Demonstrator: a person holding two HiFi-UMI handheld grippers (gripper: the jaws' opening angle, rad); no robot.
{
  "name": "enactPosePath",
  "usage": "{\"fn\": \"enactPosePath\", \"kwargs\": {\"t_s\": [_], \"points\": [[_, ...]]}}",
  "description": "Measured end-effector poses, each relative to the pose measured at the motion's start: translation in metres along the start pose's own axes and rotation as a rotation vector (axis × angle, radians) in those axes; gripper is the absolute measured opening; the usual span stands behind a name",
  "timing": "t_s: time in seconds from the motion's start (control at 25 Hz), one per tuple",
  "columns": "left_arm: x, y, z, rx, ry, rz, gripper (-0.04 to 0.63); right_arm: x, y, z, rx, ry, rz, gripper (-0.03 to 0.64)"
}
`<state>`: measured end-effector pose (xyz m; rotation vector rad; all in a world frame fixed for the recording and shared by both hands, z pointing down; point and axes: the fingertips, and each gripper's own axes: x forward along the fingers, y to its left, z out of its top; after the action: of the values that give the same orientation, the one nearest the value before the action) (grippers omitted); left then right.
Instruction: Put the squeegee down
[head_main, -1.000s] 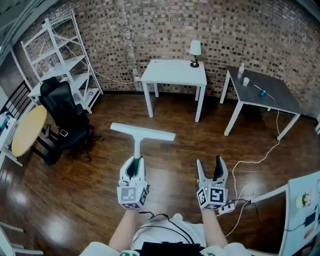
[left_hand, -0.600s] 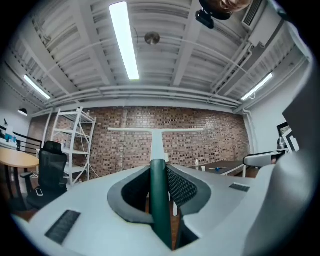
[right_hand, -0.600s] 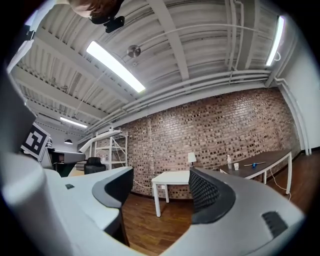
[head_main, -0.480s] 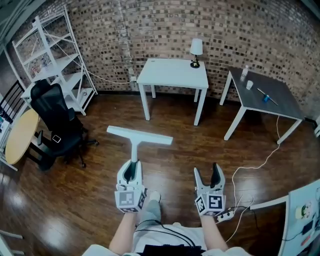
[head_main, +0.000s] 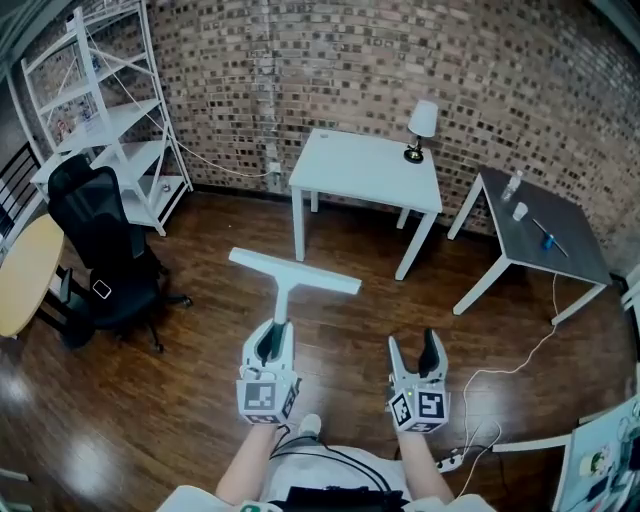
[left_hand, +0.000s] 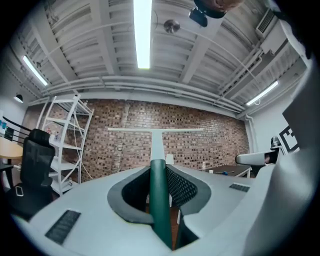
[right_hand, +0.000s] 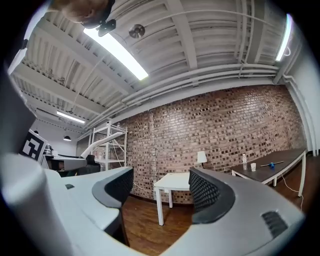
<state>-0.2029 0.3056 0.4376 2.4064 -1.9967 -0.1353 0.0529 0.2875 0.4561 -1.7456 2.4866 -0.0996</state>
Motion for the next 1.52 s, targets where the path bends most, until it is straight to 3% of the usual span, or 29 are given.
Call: {"fn": "enactPosePath", "kwargs": {"t_s": [0.24,0.52,0.72,0.92,1.08,1.52], "points": [[0.054,0.043,-0.016,0.019,0.006,-0.023,0.078,0.052,0.014,-0.009,-0.015,0.014,-0.009,0.362],[0.109,0.033,-0.033,-0.012,0.066,-0.064,0.078,0.083,-0.043,-0.023,-0.004,0.029,-0.125,0.362],[0.173,0.035,-0.066,0.026,0.081,-0.018,0.078,0.141,-0.091,-0.046,0.008,0.058,-0.072,0.364],[0.257,0.030,-0.051,0.031,0.067,0.040,0.078,0.219,-0.193,-0.018,-0.012,0.026,-0.113,0.364],[0.318,0.016,-0.036,0.041,0.023,0.087,0.078,0.272,-0.253,-0.001,-0.001,-0.025,-0.086,0.364],[0.408,-0.013,-0.054,0.039,0.059,0.105,0.078,0.355,-0.291,-0.036,0.064,0.028,0.038,0.362]]}}
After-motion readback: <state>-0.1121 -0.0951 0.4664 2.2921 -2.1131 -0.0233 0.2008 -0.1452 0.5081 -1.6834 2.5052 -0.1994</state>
